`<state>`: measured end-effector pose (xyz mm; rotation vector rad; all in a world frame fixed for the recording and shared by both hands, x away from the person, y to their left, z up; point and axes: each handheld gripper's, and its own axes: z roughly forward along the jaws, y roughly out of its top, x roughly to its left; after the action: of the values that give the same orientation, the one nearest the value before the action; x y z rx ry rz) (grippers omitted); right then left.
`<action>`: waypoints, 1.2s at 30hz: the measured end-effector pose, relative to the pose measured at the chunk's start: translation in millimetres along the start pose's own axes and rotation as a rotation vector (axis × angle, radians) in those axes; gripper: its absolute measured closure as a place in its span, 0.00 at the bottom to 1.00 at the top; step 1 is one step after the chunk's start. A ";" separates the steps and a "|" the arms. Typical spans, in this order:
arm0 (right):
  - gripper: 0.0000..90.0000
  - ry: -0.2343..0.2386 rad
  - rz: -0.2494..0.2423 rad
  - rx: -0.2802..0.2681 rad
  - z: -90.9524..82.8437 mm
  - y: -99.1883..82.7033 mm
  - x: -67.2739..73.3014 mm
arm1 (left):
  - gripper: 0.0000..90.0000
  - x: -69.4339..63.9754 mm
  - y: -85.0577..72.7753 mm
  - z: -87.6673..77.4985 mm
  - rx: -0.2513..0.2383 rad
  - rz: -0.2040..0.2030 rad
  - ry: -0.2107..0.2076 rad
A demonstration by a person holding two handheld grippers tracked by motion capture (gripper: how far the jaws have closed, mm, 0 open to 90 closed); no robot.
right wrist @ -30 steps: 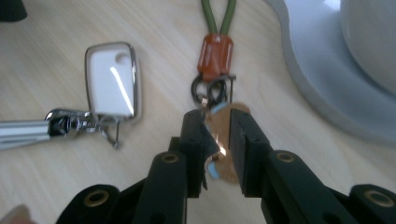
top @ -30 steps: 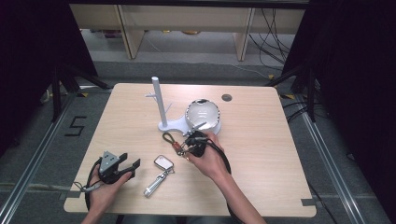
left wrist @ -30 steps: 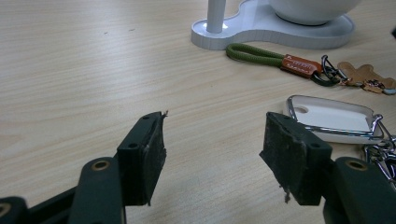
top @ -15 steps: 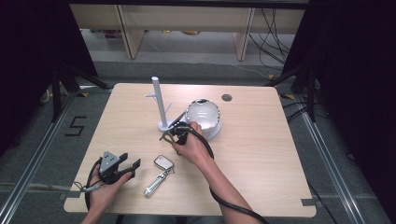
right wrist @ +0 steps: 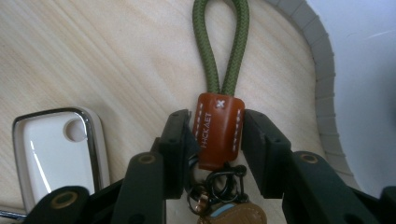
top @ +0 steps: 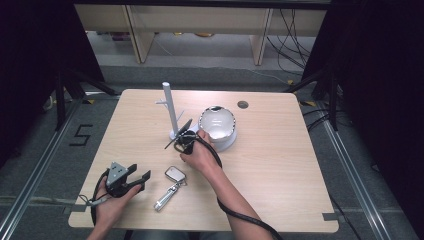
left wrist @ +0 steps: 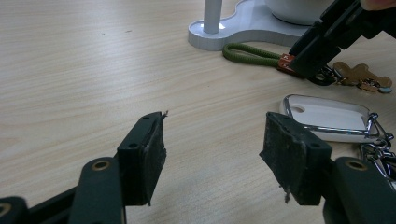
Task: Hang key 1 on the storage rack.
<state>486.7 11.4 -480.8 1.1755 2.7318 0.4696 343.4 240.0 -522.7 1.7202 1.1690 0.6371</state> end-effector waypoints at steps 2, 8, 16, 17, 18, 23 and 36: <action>0.70 -0.001 0.000 0.005 2.3 0.3 0.0 | 0.42 0.4 -0.1 0.4 -0.004 0.000 -0.005; 0.75 -0.009 0.004 -0.013 2.1 -1.4 1.8 | 0.42 0.5 0.1 -0.3 0.000 0.002 -0.001; 0.76 0.035 0.036 -0.146 -7.9 -21.9 0.5 | 0.45 1.8 0.6 -1.4 -0.035 -0.046 -0.029; 0.76 0.039 0.044 -0.182 -14.4 -27.7 2.1 | 0.46 1.6 2.1 -1.4 -0.051 -0.069 -0.048; 0.76 0.039 0.044 -0.182 -14.4 -27.7 2.1 | 0.47 1.6 2.1 -1.4 -0.051 -0.069 -0.048; 0.76 0.033 0.027 -0.400 -43.9 -61.3 11.4 | 0.53 -15.3 25.9 -4.4 -0.130 -0.170 -0.221; 0.76 -0.039 -0.024 -0.659 -79.2 -97.8 27.7 | 0.70 -43.0 78.5 25.3 -0.155 -0.282 -0.454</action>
<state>381.6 -50.2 -438.7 0.9466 2.2536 1.2030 379.4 181.6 -459.8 1.4343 0.9827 0.1463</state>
